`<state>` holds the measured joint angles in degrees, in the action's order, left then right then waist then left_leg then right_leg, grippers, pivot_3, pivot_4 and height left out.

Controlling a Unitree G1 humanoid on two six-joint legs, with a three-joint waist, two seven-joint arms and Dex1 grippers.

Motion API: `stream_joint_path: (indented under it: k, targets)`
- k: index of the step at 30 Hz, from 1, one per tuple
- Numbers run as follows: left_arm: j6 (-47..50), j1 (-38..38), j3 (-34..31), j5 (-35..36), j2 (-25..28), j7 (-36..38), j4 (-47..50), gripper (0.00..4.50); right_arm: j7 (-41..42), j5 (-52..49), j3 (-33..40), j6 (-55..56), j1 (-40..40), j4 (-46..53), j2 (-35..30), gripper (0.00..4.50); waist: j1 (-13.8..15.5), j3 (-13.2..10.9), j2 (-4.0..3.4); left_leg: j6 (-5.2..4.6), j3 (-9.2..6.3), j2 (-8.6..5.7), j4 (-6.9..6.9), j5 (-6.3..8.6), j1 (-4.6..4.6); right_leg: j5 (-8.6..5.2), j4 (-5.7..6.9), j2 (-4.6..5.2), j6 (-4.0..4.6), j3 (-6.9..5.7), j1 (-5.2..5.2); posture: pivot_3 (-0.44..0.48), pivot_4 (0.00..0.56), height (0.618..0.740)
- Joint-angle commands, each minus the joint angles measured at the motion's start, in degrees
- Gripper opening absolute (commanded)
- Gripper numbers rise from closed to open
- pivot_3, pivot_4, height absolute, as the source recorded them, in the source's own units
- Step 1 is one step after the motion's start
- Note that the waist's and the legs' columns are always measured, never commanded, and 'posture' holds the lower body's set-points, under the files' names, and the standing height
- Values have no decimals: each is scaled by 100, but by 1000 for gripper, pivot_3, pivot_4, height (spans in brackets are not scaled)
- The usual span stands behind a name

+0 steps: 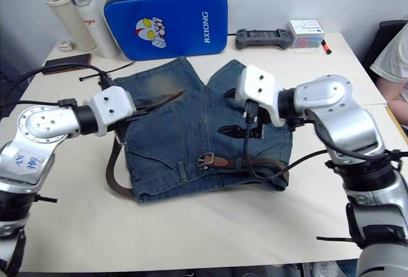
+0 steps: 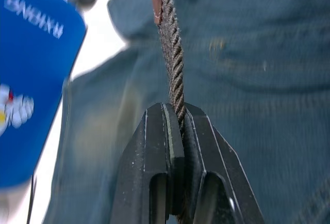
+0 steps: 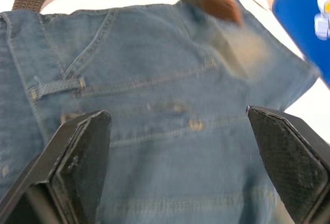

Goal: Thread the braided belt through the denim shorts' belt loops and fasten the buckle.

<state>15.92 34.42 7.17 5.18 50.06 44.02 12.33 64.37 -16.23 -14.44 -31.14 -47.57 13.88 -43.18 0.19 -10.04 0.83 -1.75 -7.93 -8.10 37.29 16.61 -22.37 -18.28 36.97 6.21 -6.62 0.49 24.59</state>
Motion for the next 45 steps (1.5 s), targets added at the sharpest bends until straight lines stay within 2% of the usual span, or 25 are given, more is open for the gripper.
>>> stream_joint_path:
  k: [1, 6, 15, 22, 28, 36, 40, 41, 42, 43, 44, 45]
  targets:
    - [-770, 341, 186, -196, -53, 439, -342, 42, 87, 103, -27, 165, 30, 221, -43, 4500, -2, 0, 0, 0, 0, 0, 2, 0, -2, 0, 4, 0, 0, 0, 0, 0, 150, 740]
    - [-1365, 775, 345, -275, -169, 981, -899, 42, 11, 105, 35, 84, 42, 241, 26, 4500, -18, 0, 0, -1, -2, 0, 4, 0, -1, 0, 4, -3, 0, -1, 1, 0, 150, 740]
    - [-1130, 981, 374, -350, -619, 1136, -917, 42, -541, 254, 7, -170, -37, 342, 320, 4500, -28, 0, 0, -1, -3, 0, 8, 0, -2, 0, 32, -5, 0, 0, 4, 0, 150, 740]
    - [-1268, 959, 407, -502, -657, 1290, -1000, 42, -696, 479, 41, -78, -230, 196, 371, 4500, -25, 0, 1, -1, -3, 0, 12, 0, -3, 0, 37, -6, 0, -1, 4, 0, 150, 740]
    - [-1424, 1020, 400, -635, -695, 1360, -1253, 42, -513, 933, 35, 612, -455, -334, -78, 4500, -21, 0, 1, -1, -3, -1, 12, 0, -2, 0, 36, -6, 0, -1, 3, 0, 150, 740]
    - [-1393, 1217, 432, -712, -899, 1351, -1385, 42, -387, 943, -222, 853, -305, -219, 348, 4500, -43, 0, 1, -1, 0, -1, 12, 0, -3, 0, 43, -10, 0, -1, 11, 0, 150, 740]
    - [-1297, 1143, 461, -694, -977, 1343, -1283, 42, -533, 1194, -293, 1114, -345, -494, 510, 4500, -31, 0, 1, -1, -1, 0, 15, 0, -3, 0, 43, -10, 0, -1, 10, 0, 150, 740]
    - [-1276, 1127, 464, -694, -1000, 1338, -1298, 0, -538, 1250, -304, 1192, -349, -583, 533, 3940, -30, -1, 1, -1, -1, 0, 17, 0, -3, 0, 44, -10, 0, -1, 8, 0, 150, 740]
    - [-1289, 1119, 472, -717, -1008, 1339, -1323, 0, -535, 1298, -313, 1260, -352, -658, 550, 3602, -30, 0, 1, -1, -1, -1, 17, 0, -3, 0, 44, -10, 0, -1, 10, 0, 150, 740]
    - [-1296, 1117, 473, -733, -1018, 1339, -1343, 0, -530, 1339, -316, 1316, -355, -716, 567, 2995, -31, 0, 1, -1, -1, 0, 19, 0, -3, 0, 45, -10, 0, -1, 9, 0, 150, 740]
    - [-1301, 1118, 471, -747, -1024, 1341, -1353, 0, -520, 1370, -313, 1360, -357, -754, 582, 2725, -30, 0, 1, -1, -1, 0, 19, 0, -3, 0, 44, -10, 0, -2, 9, 0, 150, 740]
    - [-1235, 1137, 436, -707, -1060, 1328, -1361, 0, -508, 1395, -307, 1398, -354, -790, 599, 2160, -31, 0, 1, -1, -1, -1, 20, 0, -3, 0, 44, -10, 0, -1, 9, 0, 150, 740]
